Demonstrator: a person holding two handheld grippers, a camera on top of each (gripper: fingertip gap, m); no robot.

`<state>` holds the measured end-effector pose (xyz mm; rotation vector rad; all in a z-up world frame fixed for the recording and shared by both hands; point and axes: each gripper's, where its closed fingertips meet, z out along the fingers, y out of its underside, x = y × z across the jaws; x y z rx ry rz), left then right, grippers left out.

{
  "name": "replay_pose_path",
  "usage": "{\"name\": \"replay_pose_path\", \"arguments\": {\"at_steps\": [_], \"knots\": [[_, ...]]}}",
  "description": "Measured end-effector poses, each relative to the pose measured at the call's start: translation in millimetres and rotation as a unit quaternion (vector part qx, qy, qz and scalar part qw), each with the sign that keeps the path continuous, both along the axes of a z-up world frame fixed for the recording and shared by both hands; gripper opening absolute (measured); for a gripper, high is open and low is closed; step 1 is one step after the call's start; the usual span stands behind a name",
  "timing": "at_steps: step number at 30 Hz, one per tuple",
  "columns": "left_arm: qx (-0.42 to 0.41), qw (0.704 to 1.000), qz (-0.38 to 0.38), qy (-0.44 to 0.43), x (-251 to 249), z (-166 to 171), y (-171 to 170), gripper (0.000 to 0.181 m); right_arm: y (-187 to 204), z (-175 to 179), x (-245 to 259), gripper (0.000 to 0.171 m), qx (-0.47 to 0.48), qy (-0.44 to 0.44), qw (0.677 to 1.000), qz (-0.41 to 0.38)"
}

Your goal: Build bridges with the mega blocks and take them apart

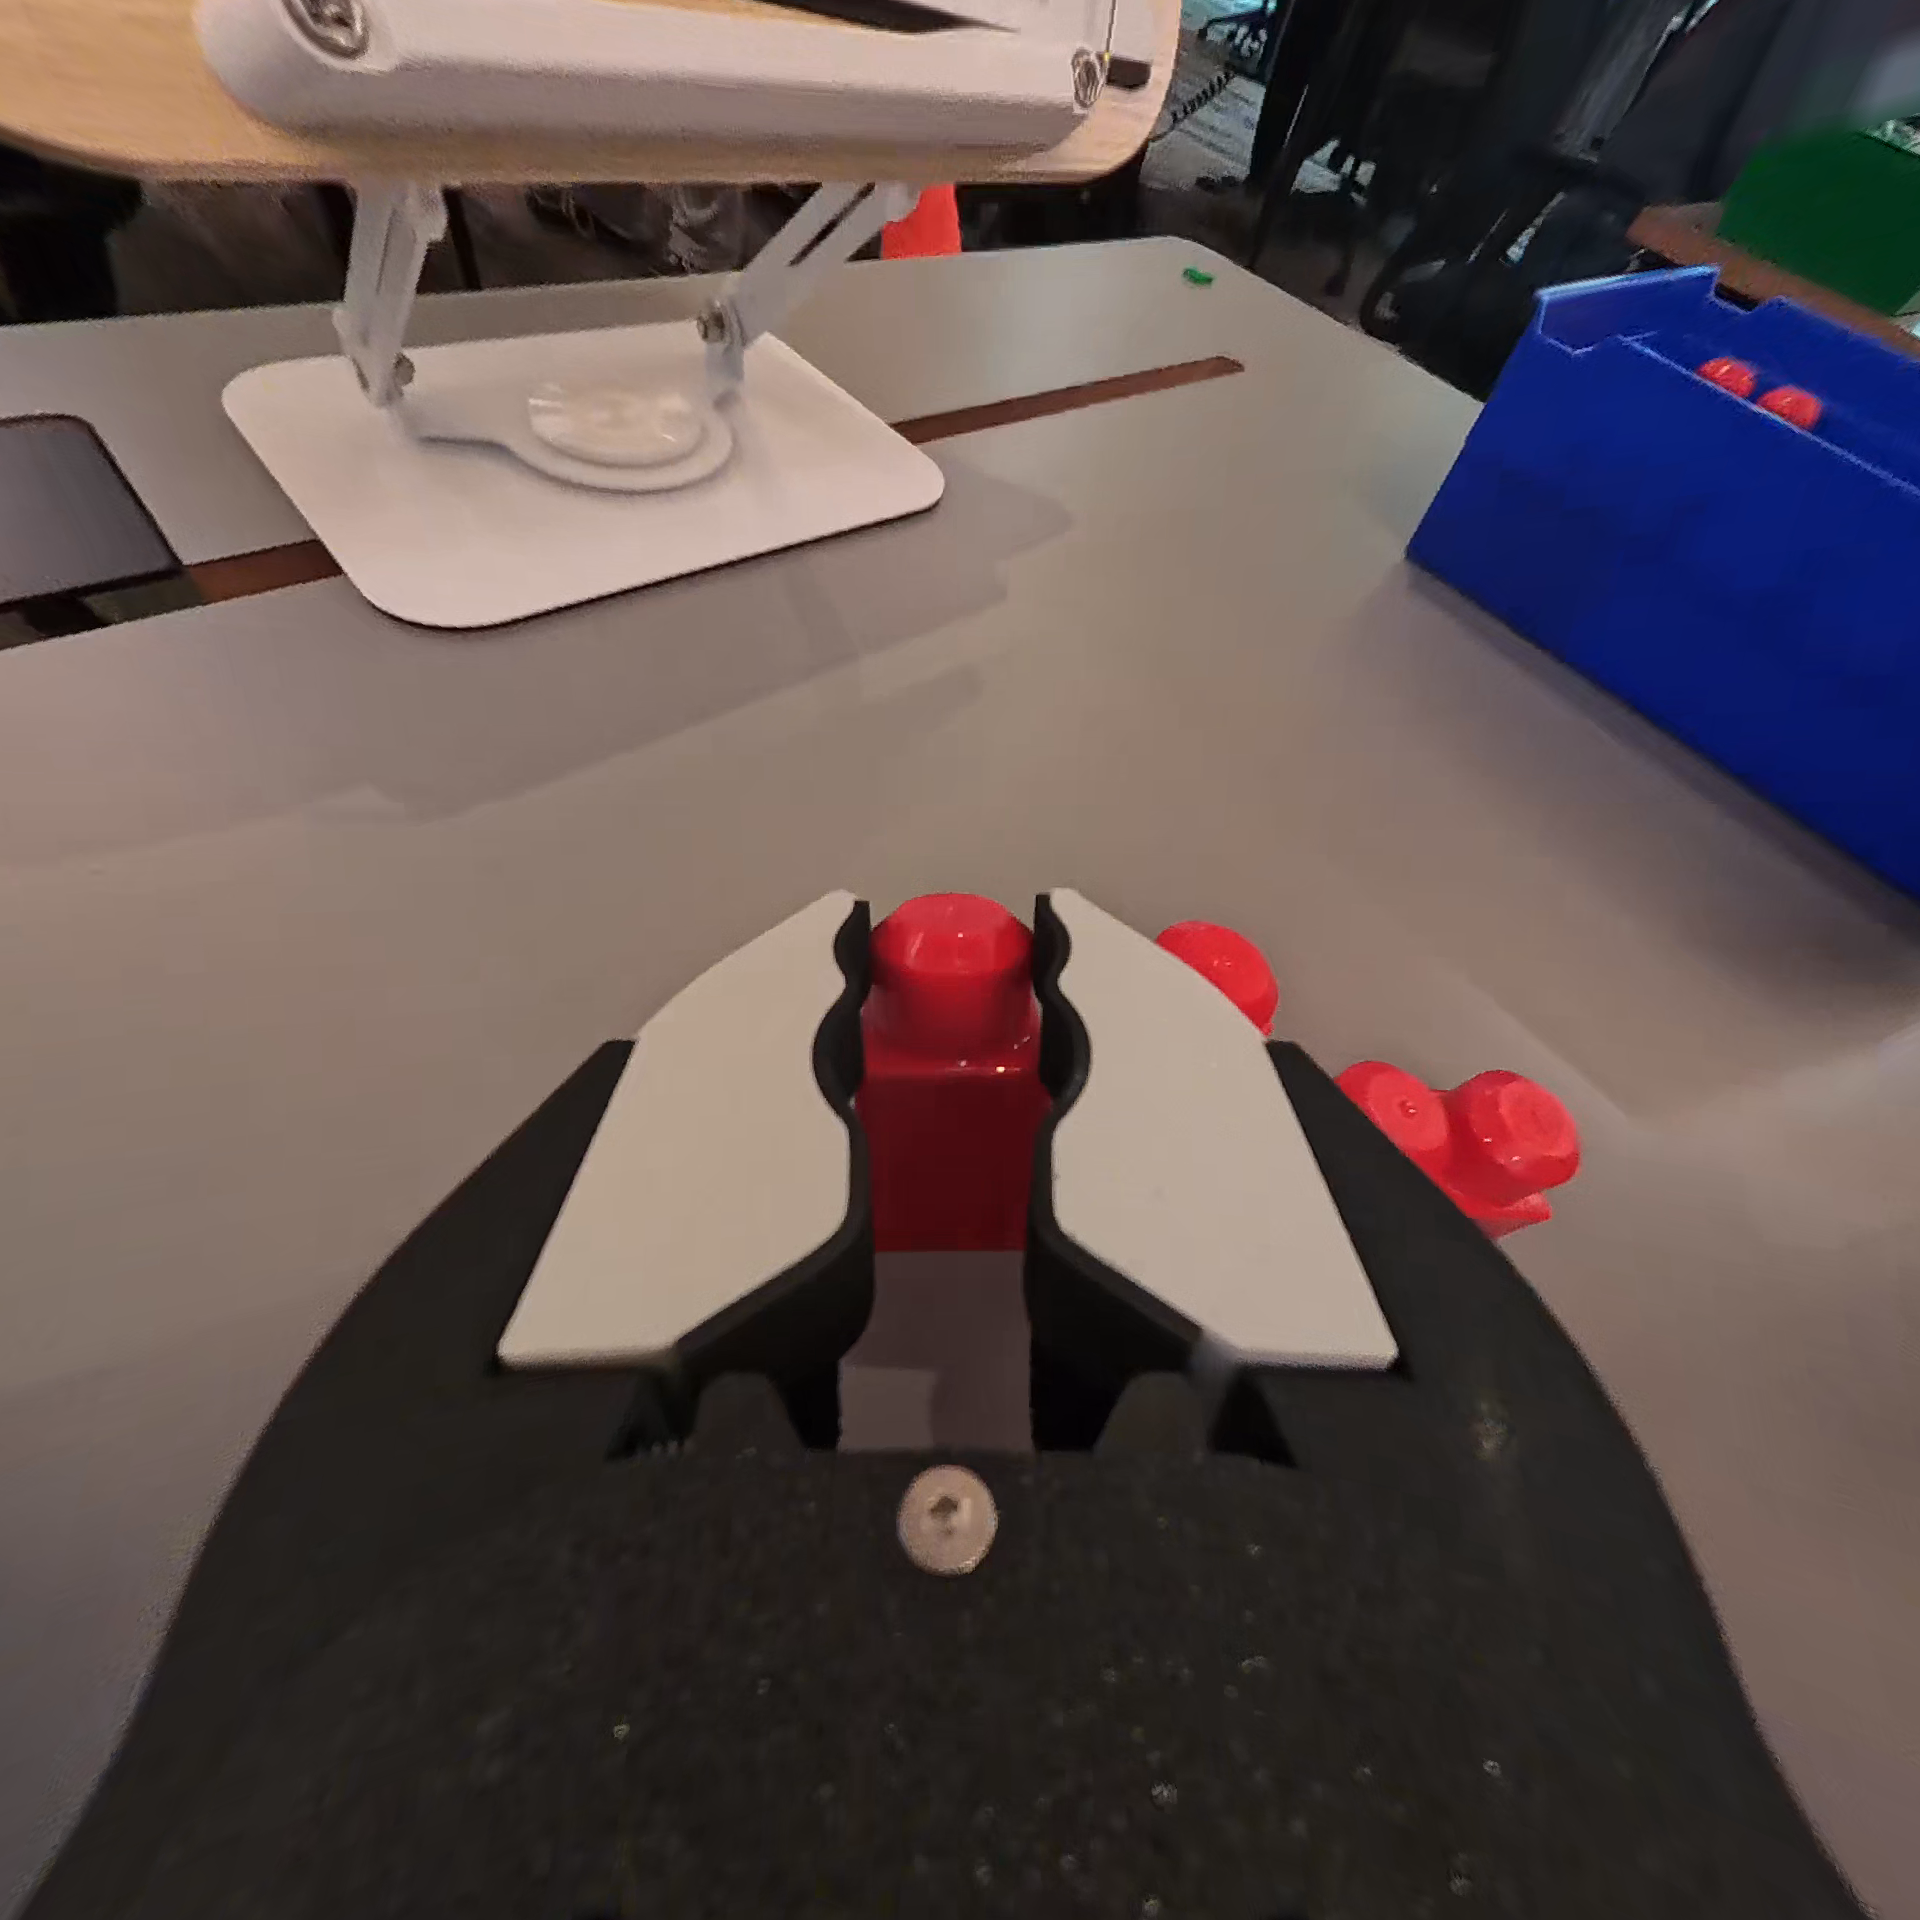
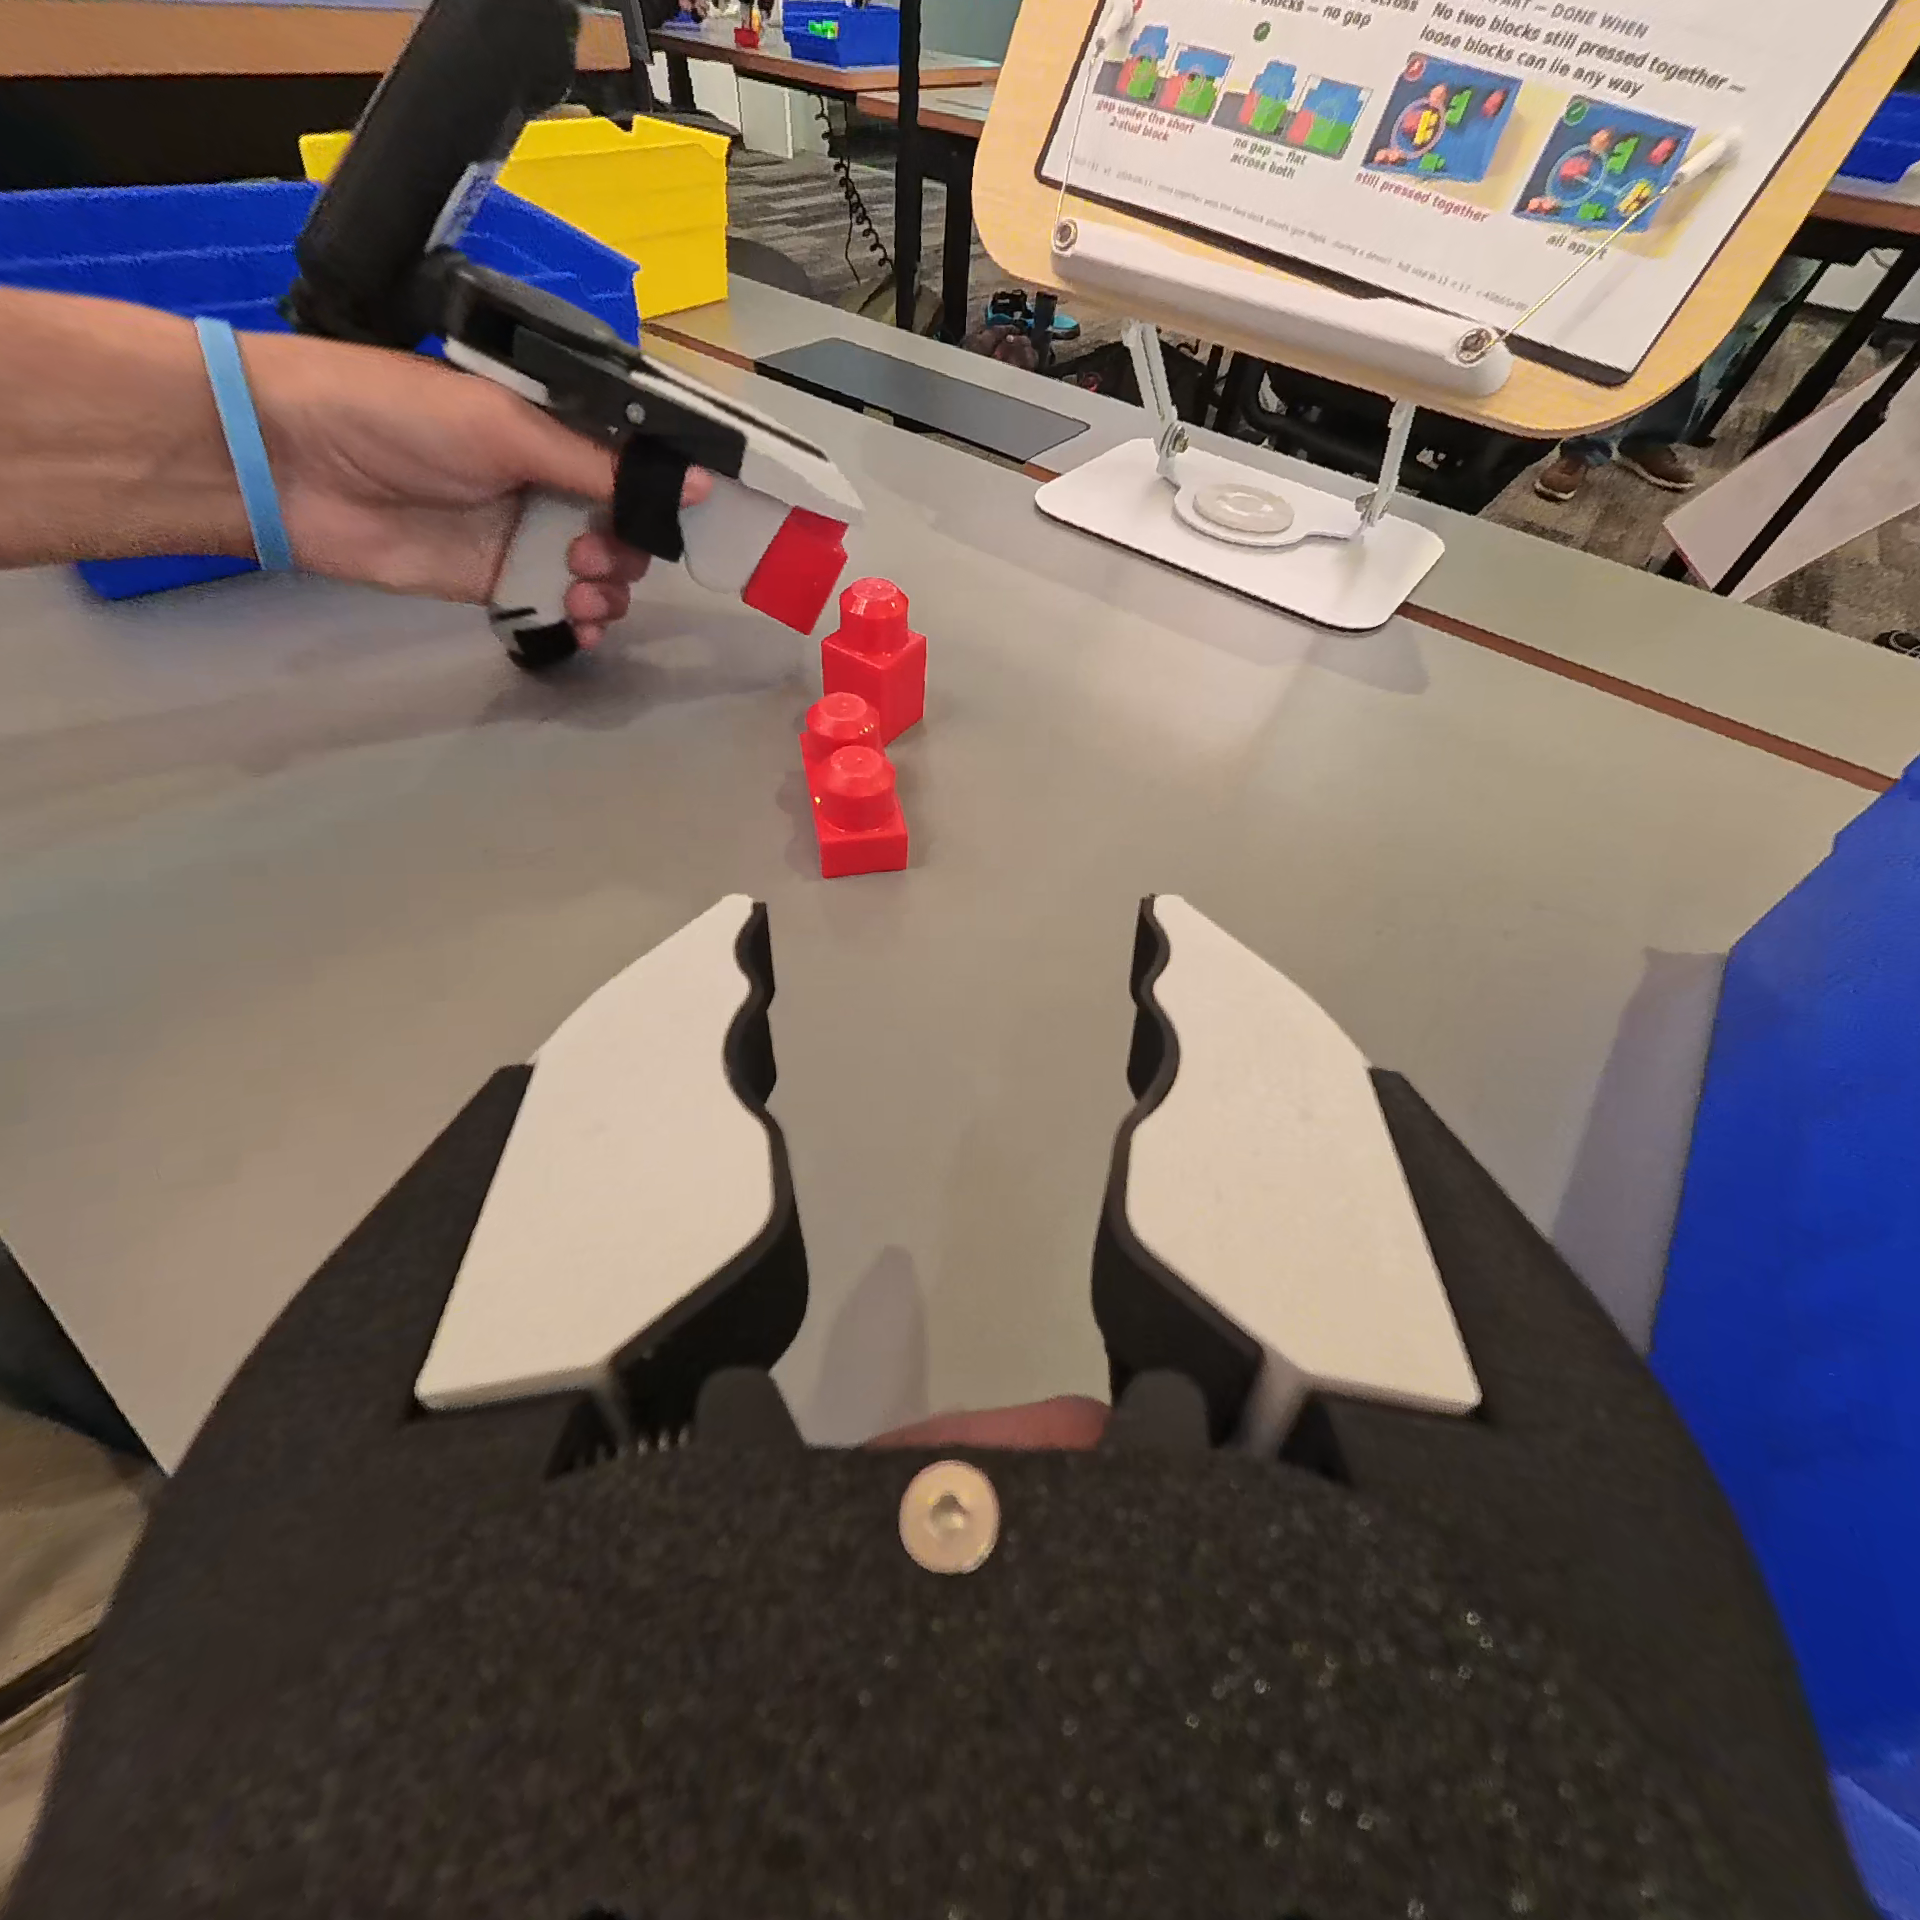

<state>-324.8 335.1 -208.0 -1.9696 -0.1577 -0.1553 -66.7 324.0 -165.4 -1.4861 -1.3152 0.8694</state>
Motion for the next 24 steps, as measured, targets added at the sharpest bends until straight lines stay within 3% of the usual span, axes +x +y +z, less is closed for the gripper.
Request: {"name": "replay_pose_path", "arguments": {"at_steps": [3, 14, 24], "knots": [[0.018, 0.999, -0.011, 0.032, 1, 2, 2, 0.030, 1, 0, 0, 0.066, 0.001, -0.001, 1.000, -0.001], [-0.044, 0.997, -0.025, 0.066, 6, -17, 13, 0.030, 4, 2, 3, 0.066, 0.004, 0.000, 1.000, -0.006], [-0.065, 0.996, -0.037, 0.050, 9, -23, 12, 0.032, 6, 3, 5, 0.066, 0.002, 0.003, 1.000, -0.008]]}}
